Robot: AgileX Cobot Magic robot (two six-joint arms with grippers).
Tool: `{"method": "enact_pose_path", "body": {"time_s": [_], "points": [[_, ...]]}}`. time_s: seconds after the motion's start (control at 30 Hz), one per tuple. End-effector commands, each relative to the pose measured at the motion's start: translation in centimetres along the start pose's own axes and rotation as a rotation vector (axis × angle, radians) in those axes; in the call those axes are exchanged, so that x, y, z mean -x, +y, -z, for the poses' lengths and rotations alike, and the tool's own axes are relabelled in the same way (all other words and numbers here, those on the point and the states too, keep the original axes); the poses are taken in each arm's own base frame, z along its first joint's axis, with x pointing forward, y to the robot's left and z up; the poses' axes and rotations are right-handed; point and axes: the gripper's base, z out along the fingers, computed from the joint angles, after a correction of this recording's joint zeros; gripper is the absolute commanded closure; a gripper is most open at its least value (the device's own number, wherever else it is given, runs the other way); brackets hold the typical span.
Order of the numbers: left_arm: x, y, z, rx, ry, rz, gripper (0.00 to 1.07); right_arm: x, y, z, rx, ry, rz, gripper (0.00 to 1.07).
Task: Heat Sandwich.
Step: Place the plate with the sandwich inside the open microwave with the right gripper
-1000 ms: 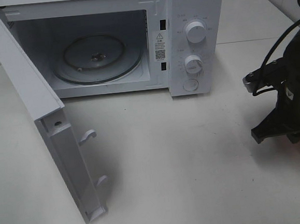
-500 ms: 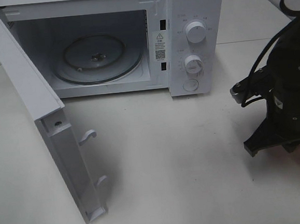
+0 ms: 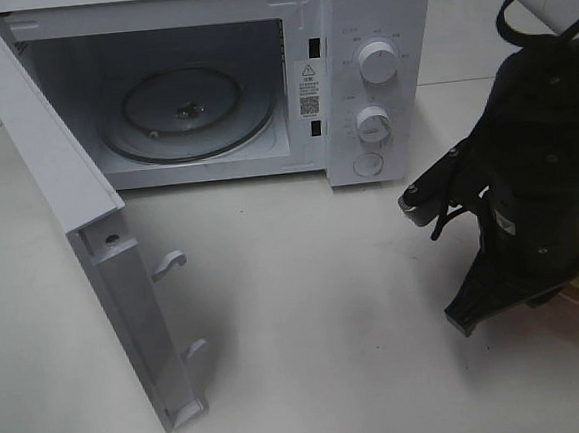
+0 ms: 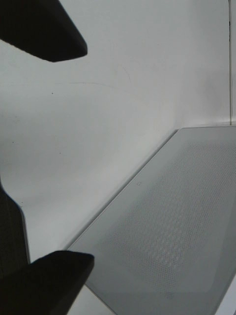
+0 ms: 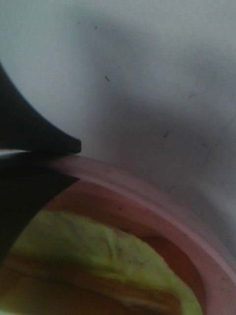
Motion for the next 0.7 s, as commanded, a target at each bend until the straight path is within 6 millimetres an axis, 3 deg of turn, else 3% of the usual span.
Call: {"method": "enact_pose_path", "body": {"time_s": [0.03, 0.37, 0.7], "points": [[0.0, 0.0, 0.0, -0.006, -0.007, 0.000, 0.09, -0.6, -0.2, 1.3, -0.039, -0.013, 0.045, 1.07], [0.0, 0.0, 0.0, -0.006, -0.007, 0.000, 0.09, -2.5, 1.2, 4.5, -0.040, -0.124, 0.165, 1.07], [0.0, 0.0, 0.0, -0.006, -0.007, 0.000, 0.09, -5.5, 2.2, 5.2, -0.033, -0.195, 0.292, 1.07]]}}
